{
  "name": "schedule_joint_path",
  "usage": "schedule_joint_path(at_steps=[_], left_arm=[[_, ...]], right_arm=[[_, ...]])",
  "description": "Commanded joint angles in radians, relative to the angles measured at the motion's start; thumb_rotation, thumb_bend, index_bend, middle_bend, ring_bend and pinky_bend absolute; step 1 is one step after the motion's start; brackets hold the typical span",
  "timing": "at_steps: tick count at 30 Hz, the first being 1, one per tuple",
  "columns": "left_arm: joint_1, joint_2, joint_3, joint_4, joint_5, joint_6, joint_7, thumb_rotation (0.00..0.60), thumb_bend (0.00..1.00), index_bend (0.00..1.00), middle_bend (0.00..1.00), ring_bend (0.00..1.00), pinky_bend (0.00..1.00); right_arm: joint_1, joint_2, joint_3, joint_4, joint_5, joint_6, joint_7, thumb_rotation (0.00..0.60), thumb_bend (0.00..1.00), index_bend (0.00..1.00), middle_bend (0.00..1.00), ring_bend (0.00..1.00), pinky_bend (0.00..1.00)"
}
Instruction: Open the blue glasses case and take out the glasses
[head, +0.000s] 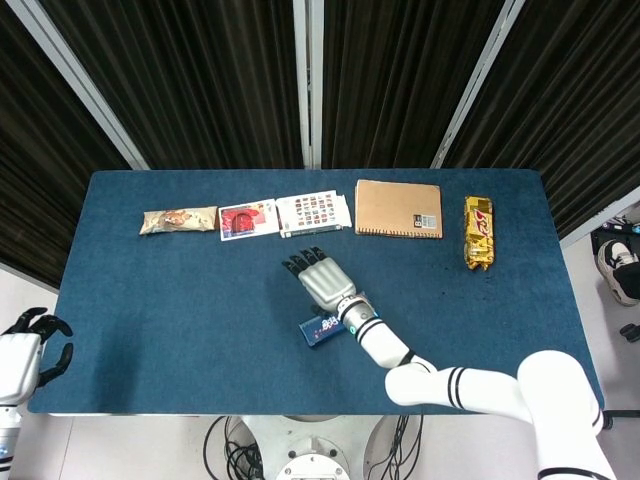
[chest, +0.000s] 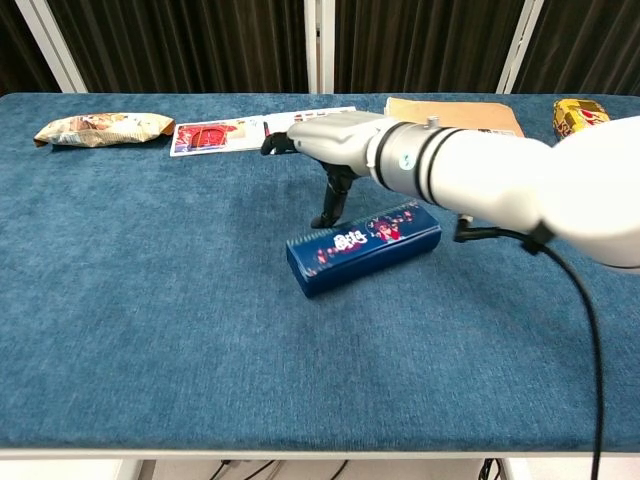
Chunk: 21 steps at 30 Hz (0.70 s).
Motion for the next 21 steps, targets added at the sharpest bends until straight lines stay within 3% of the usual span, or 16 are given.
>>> schedule_joint_path(at_steps=[1, 5, 9, 13, 21], left_arm=[[0.0, 0.0, 0.0, -0.001, 0.001, 0.001, 0.001, 0.6, 0.4, 0.49, 0.42, 0.21, 0.52], [0.0, 0.0, 0.0, -0.002, 0.0, 0.001, 0.005, 0.6, 0.4, 0.49, 0.42, 0.21, 0.52], [0.0, 0.0, 0.0, -0.004, -0.001, 0.0, 0.008, 0.6, 0.4, 0.49, 0.42, 0.21, 0.52], [0.0, 0.0, 0.0, -0.005, -0.002, 0.0, 0.012, 0.6, 0.4, 0.49, 0.42, 0.21, 0.52], [0.0, 0.0, -0.001, -0.004, -0.003, -0.001, 0.01, 0.6, 0.4, 0.49, 0.42, 0.21, 0.52]], right_arm=[[-0.055, 0.102, -0.039, -0.126, -0.039, 0.052, 0.04, 0.6, 0.08, 0.08, 0.12, 0.0, 0.0], [-0.125, 0.181, -0.054, -0.22, -0.161, 0.113, 0.157, 0.6, 0.09, 0.09, 0.19, 0.0, 0.0], [-0.169, 0.27, -0.105, -0.294, -0.278, 0.053, 0.305, 0.6, 0.17, 0.13, 0.24, 0.0, 0.0], [-0.165, 0.291, -0.147, -0.269, -0.346, -0.002, 0.354, 0.6, 0.21, 0.14, 0.23, 0.0, 0.0], [-0.149, 0.274, -0.165, -0.225, -0.38, -0.031, 0.388, 0.6, 0.28, 0.15, 0.23, 0.0, 0.0]])
